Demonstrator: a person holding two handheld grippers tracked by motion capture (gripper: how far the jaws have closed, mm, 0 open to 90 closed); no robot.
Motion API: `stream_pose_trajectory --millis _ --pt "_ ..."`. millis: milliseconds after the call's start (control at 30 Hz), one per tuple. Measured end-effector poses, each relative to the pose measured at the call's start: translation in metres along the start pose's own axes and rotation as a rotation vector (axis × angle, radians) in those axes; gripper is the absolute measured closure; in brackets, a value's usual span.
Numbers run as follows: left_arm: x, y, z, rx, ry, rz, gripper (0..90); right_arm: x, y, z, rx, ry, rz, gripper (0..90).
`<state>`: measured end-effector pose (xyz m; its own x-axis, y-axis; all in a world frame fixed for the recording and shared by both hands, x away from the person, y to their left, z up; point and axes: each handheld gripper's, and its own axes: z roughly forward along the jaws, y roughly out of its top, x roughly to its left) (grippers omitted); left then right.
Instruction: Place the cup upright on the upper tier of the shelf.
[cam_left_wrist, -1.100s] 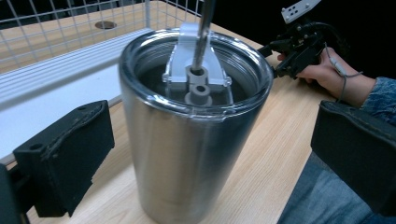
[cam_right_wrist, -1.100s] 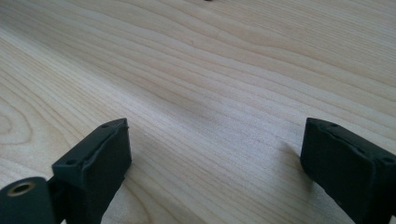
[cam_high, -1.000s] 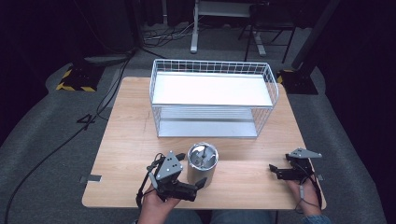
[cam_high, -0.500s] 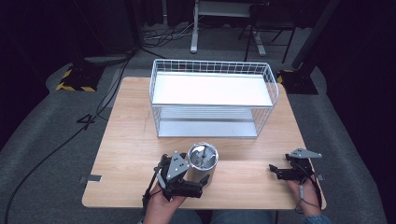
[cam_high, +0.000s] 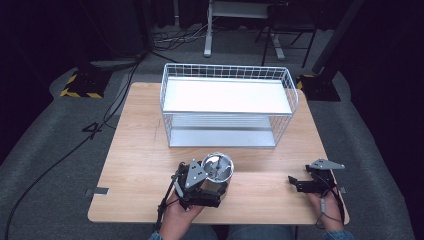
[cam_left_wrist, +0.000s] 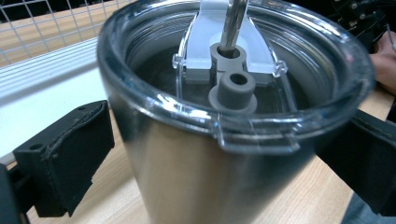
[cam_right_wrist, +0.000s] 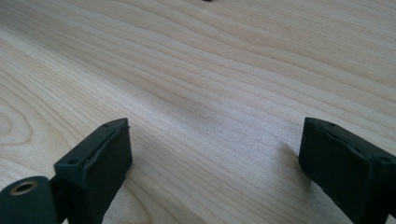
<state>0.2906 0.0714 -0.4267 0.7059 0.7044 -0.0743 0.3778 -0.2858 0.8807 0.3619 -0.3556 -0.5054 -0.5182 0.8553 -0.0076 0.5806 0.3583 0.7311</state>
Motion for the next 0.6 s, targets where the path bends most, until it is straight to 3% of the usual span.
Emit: stream_pose_trajectory --millis 200,367,600 --pt "0.004 -0.004 0.011 -0.025 -0.033 0.026 0.0 0.0 0.0 0.0 -0.001 -0.002 0.001 10.5" --pt "0.007 -0.006 0.017 -0.045 -0.056 0.024 0.0 0.0 0.0 0.0 -0.001 -0.002 0.002 10.9" --pt "0.004 -0.01 0.033 -0.061 -0.038 0.059 1.7 0.001 -0.001 -0.001 -0.003 -0.007 0.01 12.0"
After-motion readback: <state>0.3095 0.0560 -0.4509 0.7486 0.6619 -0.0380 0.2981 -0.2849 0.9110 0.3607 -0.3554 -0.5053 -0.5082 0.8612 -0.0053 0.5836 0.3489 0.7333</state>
